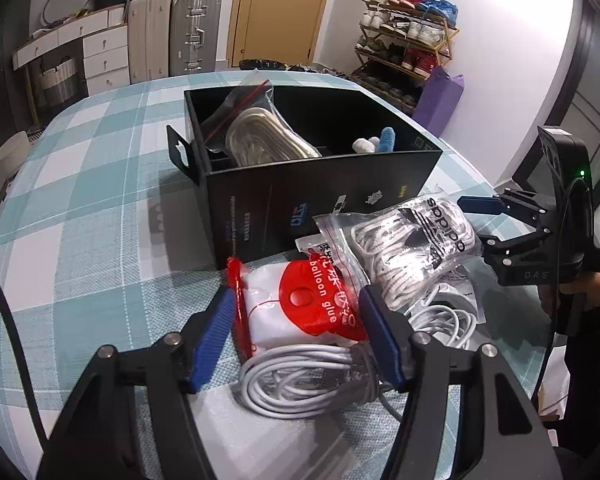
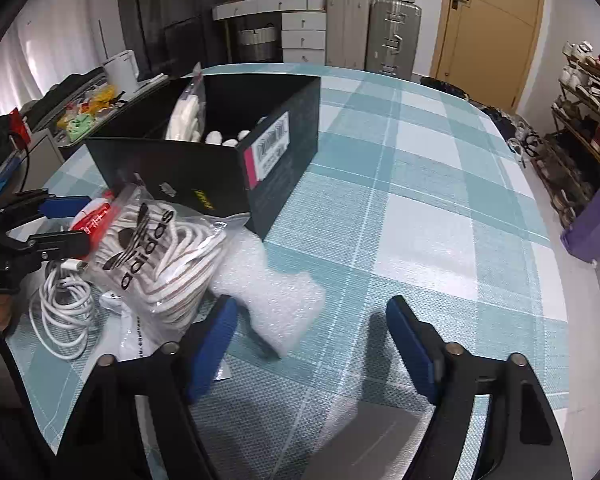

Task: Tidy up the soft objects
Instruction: 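Grasp the red balloon glue pack with the left gripper while the right grasps the white foam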

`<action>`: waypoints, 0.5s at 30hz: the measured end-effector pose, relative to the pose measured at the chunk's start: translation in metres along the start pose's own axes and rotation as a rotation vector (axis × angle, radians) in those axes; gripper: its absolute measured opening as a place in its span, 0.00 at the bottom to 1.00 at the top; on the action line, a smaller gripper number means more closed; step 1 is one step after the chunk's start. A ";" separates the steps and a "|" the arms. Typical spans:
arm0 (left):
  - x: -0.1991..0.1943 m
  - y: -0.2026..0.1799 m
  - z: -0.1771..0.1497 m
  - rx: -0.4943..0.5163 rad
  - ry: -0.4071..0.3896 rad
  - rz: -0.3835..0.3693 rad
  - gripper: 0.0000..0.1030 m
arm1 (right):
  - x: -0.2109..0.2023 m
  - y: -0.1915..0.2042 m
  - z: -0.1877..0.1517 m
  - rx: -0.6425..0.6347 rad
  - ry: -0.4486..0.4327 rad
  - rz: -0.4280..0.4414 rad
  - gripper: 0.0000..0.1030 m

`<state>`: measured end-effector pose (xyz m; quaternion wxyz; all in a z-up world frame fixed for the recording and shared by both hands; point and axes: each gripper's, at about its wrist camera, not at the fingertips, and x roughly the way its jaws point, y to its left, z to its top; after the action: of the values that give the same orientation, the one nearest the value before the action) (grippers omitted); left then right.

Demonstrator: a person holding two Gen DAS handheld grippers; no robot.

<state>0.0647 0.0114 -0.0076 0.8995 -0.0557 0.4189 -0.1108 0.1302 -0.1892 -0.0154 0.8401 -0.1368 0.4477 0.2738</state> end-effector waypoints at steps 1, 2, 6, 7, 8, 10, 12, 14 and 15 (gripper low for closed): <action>0.000 0.000 0.000 0.003 0.000 0.001 0.61 | 0.000 0.000 0.000 0.000 -0.001 0.006 0.68; 0.000 0.000 0.000 0.004 -0.001 0.001 0.61 | -0.001 0.000 0.000 -0.001 -0.002 0.007 0.67; -0.001 0.000 0.000 -0.008 0.004 -0.002 0.61 | -0.002 0.001 -0.001 -0.004 -0.003 0.019 0.52; -0.001 0.001 0.001 -0.014 0.008 -0.003 0.61 | -0.002 0.001 -0.001 -0.005 -0.004 0.021 0.49; -0.001 0.002 0.001 -0.019 0.011 -0.002 0.62 | -0.002 0.001 -0.001 -0.006 -0.004 0.023 0.47; -0.001 0.002 0.001 -0.024 0.013 0.001 0.65 | -0.003 0.001 -0.002 -0.011 -0.005 0.022 0.41; -0.001 0.003 0.001 -0.028 0.011 0.006 0.67 | -0.004 0.001 -0.002 -0.012 -0.007 0.021 0.36; 0.000 0.006 0.002 -0.037 0.012 0.007 0.67 | -0.004 0.000 -0.002 -0.014 -0.009 0.021 0.31; 0.001 0.007 0.001 -0.044 0.014 0.008 0.67 | -0.004 0.000 -0.002 -0.015 -0.011 0.019 0.28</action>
<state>0.0675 0.0180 -0.0087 0.8955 -0.0732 0.4277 -0.0986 0.1269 -0.1919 -0.0131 0.8390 -0.1372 0.4423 0.2857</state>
